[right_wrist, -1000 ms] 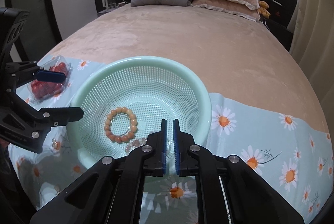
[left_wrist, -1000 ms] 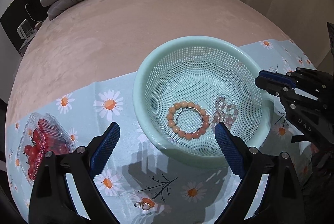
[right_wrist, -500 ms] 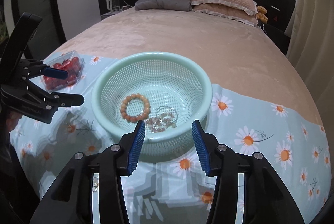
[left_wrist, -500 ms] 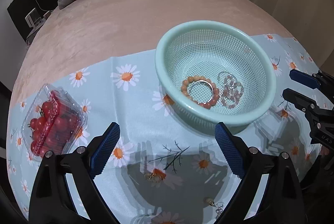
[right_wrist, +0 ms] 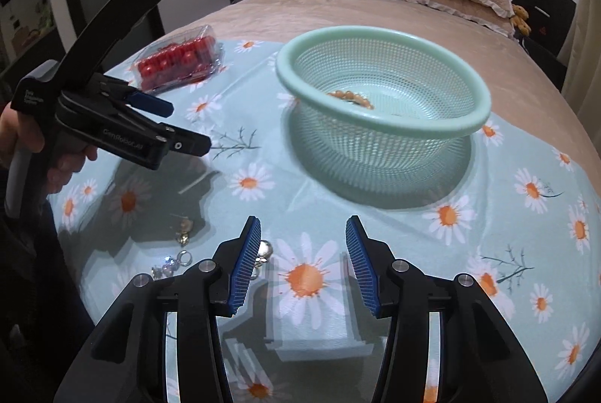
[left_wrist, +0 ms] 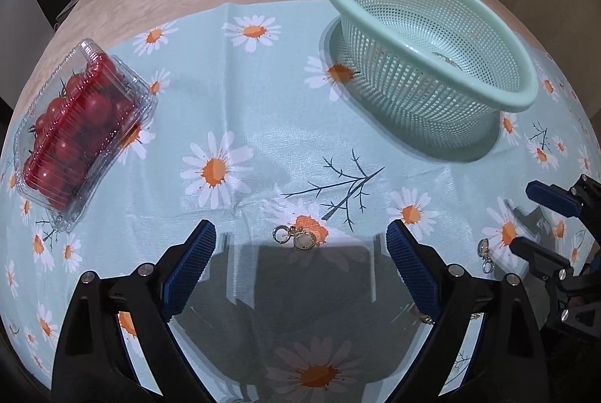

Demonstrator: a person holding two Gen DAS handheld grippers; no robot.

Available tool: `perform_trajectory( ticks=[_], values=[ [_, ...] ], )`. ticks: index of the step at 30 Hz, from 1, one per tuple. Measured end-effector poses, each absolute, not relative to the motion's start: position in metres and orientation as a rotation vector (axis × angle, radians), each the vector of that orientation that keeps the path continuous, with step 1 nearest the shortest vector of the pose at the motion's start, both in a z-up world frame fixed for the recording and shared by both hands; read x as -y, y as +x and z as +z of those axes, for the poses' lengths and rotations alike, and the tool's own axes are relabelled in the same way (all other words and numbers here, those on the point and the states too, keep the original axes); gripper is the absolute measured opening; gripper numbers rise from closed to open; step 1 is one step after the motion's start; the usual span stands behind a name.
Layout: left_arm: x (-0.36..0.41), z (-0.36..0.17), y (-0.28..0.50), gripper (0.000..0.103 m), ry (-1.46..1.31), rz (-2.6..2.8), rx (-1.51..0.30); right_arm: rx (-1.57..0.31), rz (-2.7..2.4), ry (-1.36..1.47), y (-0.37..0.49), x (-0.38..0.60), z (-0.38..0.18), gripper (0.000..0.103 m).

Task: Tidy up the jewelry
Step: 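Grasp a small gold earring with the left tool while the right tool grasps another earring, then carry both earrings over the green basket and open both tools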

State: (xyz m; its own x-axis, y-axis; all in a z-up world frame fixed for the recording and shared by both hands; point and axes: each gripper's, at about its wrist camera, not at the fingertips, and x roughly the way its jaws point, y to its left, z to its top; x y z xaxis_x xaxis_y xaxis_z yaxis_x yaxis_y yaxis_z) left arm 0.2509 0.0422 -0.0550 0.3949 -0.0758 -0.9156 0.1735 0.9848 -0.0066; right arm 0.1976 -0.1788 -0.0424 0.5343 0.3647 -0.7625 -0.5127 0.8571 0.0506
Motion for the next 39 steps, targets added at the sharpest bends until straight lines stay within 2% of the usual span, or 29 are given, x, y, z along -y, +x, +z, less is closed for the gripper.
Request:
perform_trajectory(
  ticks=[3,6,8,10,11,12,14,15,24,39],
  values=[
    [-0.039,-0.076,0.253,0.092,0.119,-0.125,-1.167,-0.88,0.512,-0.184,0.197,0.17,-0.063,0.045],
    [-0.037,-0.086,0.248,0.092,0.122,-0.112,-1.087,-0.863,0.477,-0.189,0.192,0.166,-0.076,0.043],
    [-0.037,-0.088,0.243,0.09,0.111,-0.107,-1.058,-0.866,0.482,-0.172,0.189,0.168,-0.075,0.026],
    [-0.034,-0.087,0.235,0.079,0.099,-0.13,-1.039,-0.879,0.497,-0.16,0.189,0.17,-0.074,0.013],
    [-0.03,-0.085,0.231,0.067,0.104,-0.144,-1.032,-0.882,0.5,-0.161,0.189,0.171,-0.074,0.013],
    [-0.025,-0.084,0.226,0.049,0.113,-0.166,-1.027,-0.884,0.502,-0.164,0.189,0.17,-0.073,0.013],
    [-0.017,-0.081,0.219,0.024,0.122,-0.21,-1.03,-0.889,0.51,-0.159,0.188,0.171,-0.071,0.013],
    [-0.014,-0.08,0.217,0.016,0.123,-0.212,-1.036,-0.895,0.517,-0.149,0.188,0.173,-0.07,0.013],
    [-0.031,-0.06,0.204,0.014,-0.011,-0.272,-1.128,-0.892,0.468,-0.094,0.186,0.213,-0.047,0.013],
    [-0.017,0.051,0.247,0.014,0.146,-0.266,-0.986,-0.69,0.394,-0.12,0.223,0.265,0.075,0.013]
  ],
)
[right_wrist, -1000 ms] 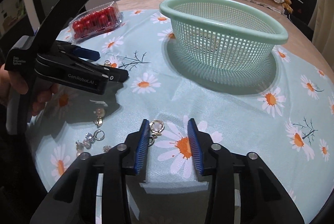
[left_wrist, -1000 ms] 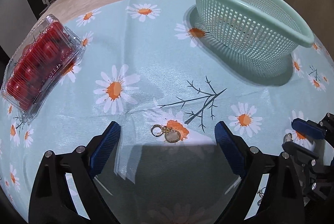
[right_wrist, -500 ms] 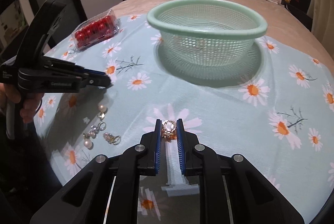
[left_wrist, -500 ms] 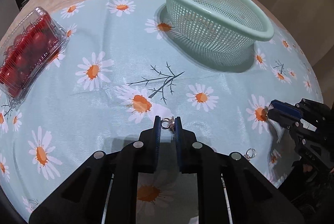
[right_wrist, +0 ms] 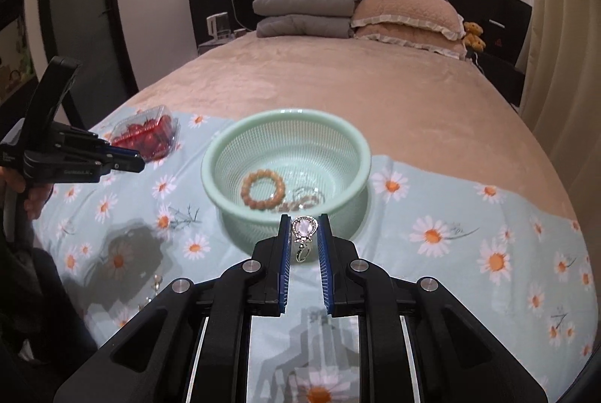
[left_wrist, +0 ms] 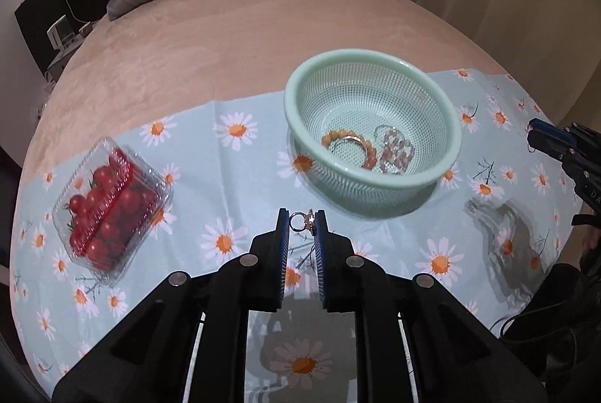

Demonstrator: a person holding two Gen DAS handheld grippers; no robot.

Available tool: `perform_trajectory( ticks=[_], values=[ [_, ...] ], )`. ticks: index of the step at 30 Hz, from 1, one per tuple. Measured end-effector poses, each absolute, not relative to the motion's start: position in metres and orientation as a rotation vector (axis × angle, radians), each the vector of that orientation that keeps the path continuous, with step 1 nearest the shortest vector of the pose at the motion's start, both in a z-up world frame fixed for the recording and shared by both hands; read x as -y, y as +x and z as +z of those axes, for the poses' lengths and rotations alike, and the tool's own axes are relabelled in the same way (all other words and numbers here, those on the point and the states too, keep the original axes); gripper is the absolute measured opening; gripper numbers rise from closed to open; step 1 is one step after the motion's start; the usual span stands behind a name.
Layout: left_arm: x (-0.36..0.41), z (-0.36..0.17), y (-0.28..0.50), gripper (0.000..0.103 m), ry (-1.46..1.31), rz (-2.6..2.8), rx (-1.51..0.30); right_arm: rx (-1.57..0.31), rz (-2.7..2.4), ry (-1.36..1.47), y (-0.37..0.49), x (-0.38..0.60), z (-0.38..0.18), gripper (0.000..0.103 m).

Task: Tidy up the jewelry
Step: 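Carry both earrings over the green basket and open both tools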

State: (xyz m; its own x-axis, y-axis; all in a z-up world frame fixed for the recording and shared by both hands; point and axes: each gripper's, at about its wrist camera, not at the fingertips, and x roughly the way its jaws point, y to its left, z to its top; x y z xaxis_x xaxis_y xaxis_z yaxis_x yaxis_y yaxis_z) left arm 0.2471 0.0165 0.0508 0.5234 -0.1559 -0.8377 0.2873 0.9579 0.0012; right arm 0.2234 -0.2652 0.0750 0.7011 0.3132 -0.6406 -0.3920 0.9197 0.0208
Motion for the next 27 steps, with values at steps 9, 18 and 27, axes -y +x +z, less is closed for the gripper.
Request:
perform_trajectory(
  ticks=[9,18,27],
  values=[
    [0.015,0.062,0.293,0.014,0.211,-0.319,-0.994,-0.671,0.445,-0.158,0.26,0.244,0.093,0.013],
    [0.036,0.031,0.338,0.014,0.249,-0.373,-1.046,-0.734,0.443,-0.16,0.304,0.237,0.058,0.013],
    [0.041,-0.004,0.366,0.015,0.259,-0.391,-1.099,-0.803,0.471,-0.151,0.337,0.221,0.014,0.014]
  ],
)
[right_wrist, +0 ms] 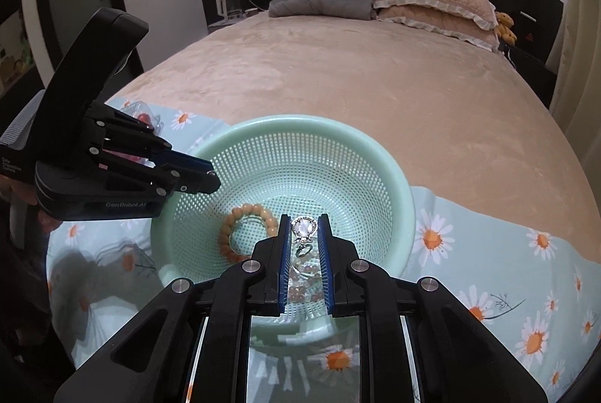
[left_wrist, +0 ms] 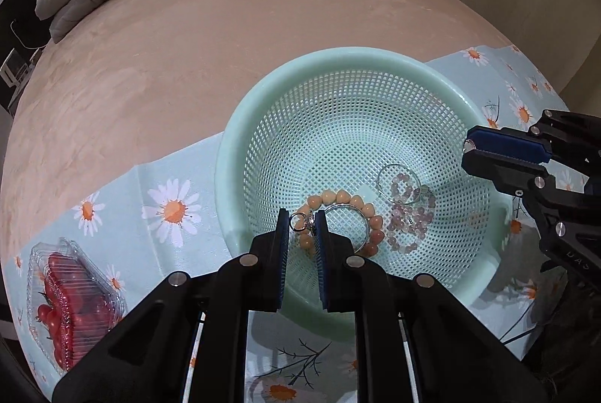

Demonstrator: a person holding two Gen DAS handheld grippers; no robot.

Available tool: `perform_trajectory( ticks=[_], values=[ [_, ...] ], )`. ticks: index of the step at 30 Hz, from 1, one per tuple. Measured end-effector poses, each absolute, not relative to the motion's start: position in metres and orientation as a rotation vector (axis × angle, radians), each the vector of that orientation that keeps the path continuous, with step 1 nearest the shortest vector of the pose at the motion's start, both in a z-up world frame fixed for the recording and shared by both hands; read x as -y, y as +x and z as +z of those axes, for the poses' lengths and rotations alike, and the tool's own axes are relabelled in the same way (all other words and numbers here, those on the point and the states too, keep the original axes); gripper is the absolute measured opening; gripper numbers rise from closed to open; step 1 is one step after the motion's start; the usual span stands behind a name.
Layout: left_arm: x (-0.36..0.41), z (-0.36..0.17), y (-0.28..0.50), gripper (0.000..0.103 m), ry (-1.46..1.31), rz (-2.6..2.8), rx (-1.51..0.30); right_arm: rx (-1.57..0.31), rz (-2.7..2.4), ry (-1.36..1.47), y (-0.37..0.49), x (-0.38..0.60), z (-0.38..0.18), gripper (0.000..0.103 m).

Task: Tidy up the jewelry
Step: 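Carry both earrings over the green basket and open both tools, then grasp a pearl earring with the left tool while the right tool grasps a gold earring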

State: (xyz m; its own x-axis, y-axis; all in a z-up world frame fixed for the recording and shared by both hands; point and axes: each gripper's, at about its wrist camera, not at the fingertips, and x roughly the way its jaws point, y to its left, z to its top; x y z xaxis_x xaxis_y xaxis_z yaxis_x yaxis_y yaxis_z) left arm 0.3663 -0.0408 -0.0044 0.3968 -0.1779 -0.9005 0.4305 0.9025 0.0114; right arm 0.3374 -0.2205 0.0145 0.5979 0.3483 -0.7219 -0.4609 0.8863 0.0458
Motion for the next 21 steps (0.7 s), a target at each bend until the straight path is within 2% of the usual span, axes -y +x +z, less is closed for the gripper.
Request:
perform_trajectory(
  ticks=[2,3,4,5,6,7,8,9,13,21],
  values=[
    [0.042,-0.009,0.366,0.017,0.267,-0.398,-1.101,-0.808,0.461,-0.17,0.34,0.218,0.01,0.015],
    [0.042,-0.009,0.365,0.024,0.275,-0.394,-1.097,-0.803,0.448,-0.172,0.341,0.219,0.01,0.016],
    [0.042,-0.007,0.363,0.03,0.279,-0.391,-1.086,-0.799,0.437,-0.166,0.341,0.221,0.011,0.028],
    [0.04,-0.003,0.36,0.045,0.281,-0.391,-1.07,-0.79,0.424,-0.156,0.34,0.224,0.013,0.049],
    [0.04,0.002,0.358,0.058,0.278,-0.395,-1.056,-0.77,0.404,-0.149,0.338,0.228,0.016,0.06],
    [0.04,0.008,0.355,0.063,0.28,-0.388,-1.04,-0.748,0.386,-0.141,0.335,0.233,0.021,0.072],
    [0.039,0.014,0.353,0.073,0.295,-0.361,-1.022,-0.736,0.378,-0.131,0.332,0.236,0.025,0.072],
    [0.037,0.019,0.351,0.079,0.308,-0.335,-1.006,-0.734,0.375,-0.123,0.329,0.239,0.029,0.073],
    [0.027,0.041,0.342,0.081,0.279,-0.309,-0.987,-0.713,0.355,-0.125,0.315,0.244,0.043,0.078],
    [0.011,0.064,0.298,0.09,0.295,-0.265,-0.966,-0.677,0.375,-0.155,0.275,0.231,0.068,0.08]
  ],
)
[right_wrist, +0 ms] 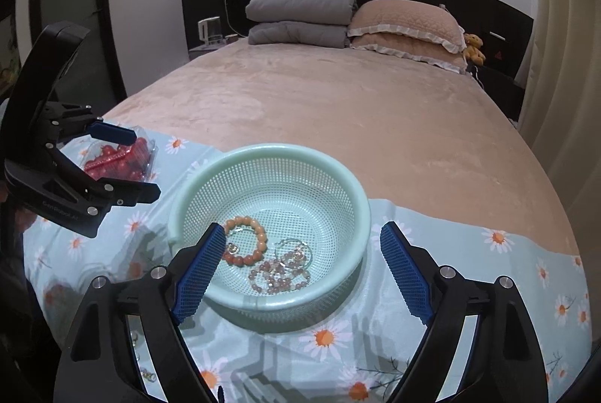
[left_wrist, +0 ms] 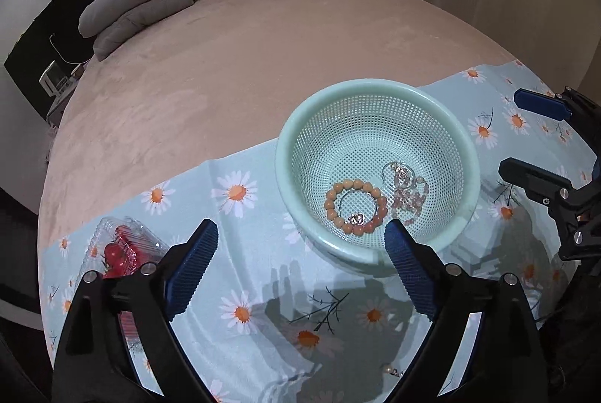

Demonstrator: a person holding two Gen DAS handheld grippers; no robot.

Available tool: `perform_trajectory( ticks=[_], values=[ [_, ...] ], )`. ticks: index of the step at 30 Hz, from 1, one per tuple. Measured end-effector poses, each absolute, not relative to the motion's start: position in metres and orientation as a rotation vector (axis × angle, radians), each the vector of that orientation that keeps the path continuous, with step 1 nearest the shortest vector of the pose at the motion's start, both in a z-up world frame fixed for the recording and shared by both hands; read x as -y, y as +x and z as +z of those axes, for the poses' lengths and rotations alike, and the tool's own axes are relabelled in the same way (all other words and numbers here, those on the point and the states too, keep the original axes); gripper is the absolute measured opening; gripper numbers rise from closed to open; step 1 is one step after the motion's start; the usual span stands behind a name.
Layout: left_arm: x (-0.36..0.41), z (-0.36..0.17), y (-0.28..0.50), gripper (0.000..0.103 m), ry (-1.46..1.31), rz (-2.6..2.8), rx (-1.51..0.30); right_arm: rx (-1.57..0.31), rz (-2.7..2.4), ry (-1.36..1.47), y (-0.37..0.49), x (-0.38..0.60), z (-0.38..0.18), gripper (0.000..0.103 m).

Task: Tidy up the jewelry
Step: 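Grasp a pearl earring with the left tool while the right tool grasps a gold earring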

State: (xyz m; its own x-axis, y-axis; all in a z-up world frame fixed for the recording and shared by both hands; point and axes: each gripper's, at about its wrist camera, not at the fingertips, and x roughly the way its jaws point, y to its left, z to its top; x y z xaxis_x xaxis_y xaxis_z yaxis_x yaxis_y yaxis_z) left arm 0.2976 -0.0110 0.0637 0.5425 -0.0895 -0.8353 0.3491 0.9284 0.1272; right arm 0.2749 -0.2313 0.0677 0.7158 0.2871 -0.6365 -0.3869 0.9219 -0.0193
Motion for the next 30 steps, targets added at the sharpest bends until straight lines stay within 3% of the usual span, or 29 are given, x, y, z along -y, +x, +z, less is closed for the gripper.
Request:
perform_trajectory(
  ticks=[6,19,25,30],
  values=[
    [-0.002,0.058,0.26,0.091,0.267,-0.265,-0.984,-0.67,0.427,-0.185,0.238,0.213,0.065,0.08],
    [-0.008,-0.012,0.208,0.089,0.238,-0.26,-1.109,-0.798,0.532,-0.272,0.176,0.179,-0.01,0.073],
    [-0.008,-0.034,0.196,0.075,0.181,-0.287,-1.146,-0.835,0.587,-0.325,0.155,0.165,-0.043,0.062],
    [-0.004,-0.049,0.188,0.057,0.145,-0.322,-1.177,-0.837,0.637,-0.343,0.146,0.155,-0.061,0.05]
  ],
)
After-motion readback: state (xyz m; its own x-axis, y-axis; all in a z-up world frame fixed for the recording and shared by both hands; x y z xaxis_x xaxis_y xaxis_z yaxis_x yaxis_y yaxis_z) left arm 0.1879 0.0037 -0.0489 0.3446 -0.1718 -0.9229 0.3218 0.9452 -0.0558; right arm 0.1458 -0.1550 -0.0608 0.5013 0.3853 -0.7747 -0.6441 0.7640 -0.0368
